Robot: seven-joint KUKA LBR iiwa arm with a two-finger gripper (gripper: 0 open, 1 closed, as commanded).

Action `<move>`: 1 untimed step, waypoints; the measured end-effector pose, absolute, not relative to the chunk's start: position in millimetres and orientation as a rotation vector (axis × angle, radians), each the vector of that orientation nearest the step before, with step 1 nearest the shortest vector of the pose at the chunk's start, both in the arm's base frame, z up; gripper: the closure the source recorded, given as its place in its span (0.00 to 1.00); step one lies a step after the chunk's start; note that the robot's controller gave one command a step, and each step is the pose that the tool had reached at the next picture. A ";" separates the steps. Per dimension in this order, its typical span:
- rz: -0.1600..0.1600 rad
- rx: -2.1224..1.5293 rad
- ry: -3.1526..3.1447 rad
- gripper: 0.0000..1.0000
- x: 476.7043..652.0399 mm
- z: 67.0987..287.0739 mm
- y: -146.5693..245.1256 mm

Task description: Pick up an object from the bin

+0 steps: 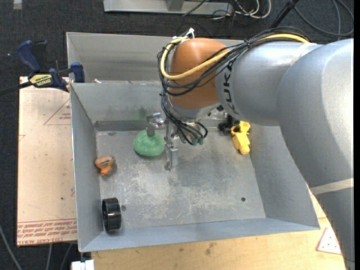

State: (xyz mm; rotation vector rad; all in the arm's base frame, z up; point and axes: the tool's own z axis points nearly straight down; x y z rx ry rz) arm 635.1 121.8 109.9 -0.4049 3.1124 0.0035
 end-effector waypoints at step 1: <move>0.006 -0.001 3.130 1.00 646.0 74.8 140.1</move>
Offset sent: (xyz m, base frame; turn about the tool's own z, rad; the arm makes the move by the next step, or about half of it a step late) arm 0.0000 0.0000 0.0000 0.0000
